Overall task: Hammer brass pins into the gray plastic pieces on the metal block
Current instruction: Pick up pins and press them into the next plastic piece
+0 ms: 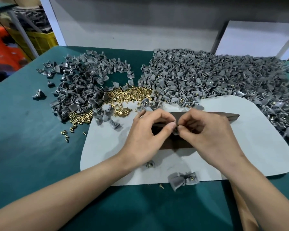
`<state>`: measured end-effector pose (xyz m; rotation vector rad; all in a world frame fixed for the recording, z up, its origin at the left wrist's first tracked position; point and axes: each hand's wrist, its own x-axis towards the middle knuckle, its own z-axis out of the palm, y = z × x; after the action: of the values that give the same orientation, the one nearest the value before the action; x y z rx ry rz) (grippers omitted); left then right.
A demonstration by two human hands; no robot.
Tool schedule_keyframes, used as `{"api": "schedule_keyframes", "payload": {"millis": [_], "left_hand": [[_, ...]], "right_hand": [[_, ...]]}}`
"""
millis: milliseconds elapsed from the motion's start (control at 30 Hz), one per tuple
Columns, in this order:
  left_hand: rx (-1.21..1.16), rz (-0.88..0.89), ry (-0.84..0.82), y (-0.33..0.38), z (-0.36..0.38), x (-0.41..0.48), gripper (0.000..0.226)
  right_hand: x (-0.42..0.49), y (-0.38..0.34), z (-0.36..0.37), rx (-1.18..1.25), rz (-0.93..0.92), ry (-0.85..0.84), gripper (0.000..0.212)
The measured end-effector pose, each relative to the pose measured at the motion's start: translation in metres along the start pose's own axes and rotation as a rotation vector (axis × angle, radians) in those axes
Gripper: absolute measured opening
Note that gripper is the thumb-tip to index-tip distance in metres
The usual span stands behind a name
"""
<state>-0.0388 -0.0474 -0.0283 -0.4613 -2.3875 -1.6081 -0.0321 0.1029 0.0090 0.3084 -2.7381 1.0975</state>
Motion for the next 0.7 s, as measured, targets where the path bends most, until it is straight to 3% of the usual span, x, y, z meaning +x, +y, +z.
{"api": "schedule_keyframes", "payload": {"millis": [133,267,400,533,700], "left_hand": [[0.023,0.075,0.033,-0.005,0.001,0.000,0.014],[0.019,0.102,0.075,-0.010,0.002,-0.001,0.010],[0.022,0.102,0.095,-0.011,0.003,-0.004,0.019],[0.054,0.104,0.040,-0.009,0.003,-0.008,0.033],[-0.033,0.040,0.012,-0.009,0.002,-0.008,0.029]], "right_hand": [[-0.005,0.006,0.007,0.092,0.027,0.061,0.019],[-0.009,0.011,0.012,-0.058,-0.023,0.099,0.014],[-0.009,0.013,0.015,-0.035,-0.009,0.109,0.017],[-0.012,0.012,0.018,-0.022,-0.023,0.141,0.006],[-0.013,0.019,0.019,0.056,-0.024,0.164,0.013]]}}
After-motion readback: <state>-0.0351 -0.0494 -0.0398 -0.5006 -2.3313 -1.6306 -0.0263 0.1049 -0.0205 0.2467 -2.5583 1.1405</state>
